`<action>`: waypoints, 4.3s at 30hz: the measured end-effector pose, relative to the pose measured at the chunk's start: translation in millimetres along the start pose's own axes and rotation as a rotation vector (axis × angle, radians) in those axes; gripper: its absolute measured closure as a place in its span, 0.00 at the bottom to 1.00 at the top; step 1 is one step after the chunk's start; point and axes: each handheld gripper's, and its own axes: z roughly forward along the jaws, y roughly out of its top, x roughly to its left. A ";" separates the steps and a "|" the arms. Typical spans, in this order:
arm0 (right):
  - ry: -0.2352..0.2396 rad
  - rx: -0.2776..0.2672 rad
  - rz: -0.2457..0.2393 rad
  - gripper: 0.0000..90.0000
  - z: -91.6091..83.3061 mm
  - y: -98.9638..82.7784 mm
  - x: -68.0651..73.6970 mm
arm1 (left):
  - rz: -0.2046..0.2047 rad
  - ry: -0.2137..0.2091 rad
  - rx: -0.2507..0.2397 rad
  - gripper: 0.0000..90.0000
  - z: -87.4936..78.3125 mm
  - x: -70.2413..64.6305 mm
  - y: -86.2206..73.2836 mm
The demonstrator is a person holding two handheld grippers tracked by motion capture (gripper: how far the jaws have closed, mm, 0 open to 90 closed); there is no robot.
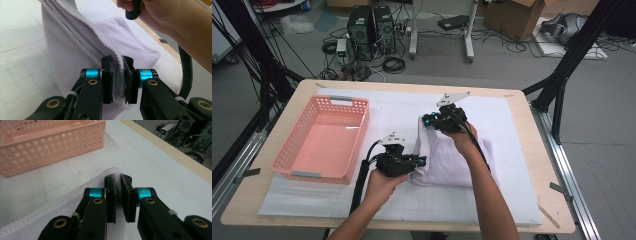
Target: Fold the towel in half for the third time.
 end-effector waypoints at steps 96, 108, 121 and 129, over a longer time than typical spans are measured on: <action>-0.477 0.176 0.351 0.68 -154.1 -167.9 40.8 | 0.124 0.140 -0.163 0.47 -27.5 58.5 -47.6; -0.352 0.109 0.225 0.77 -112.1 -155.3 38.9 | 0.124 0.131 -0.158 0.46 -25.3 57.2 -49.5; -0.428 0.095 0.289 0.69 -147.4 -163.2 31.3 | 0.114 0.134 -0.163 0.46 -26.0 57.7 -49.0; -0.410 0.062 0.254 0.72 -110.4 -136.8 -0.7 | 0.113 0.130 -0.161 0.46 -25.7 58.4 -49.1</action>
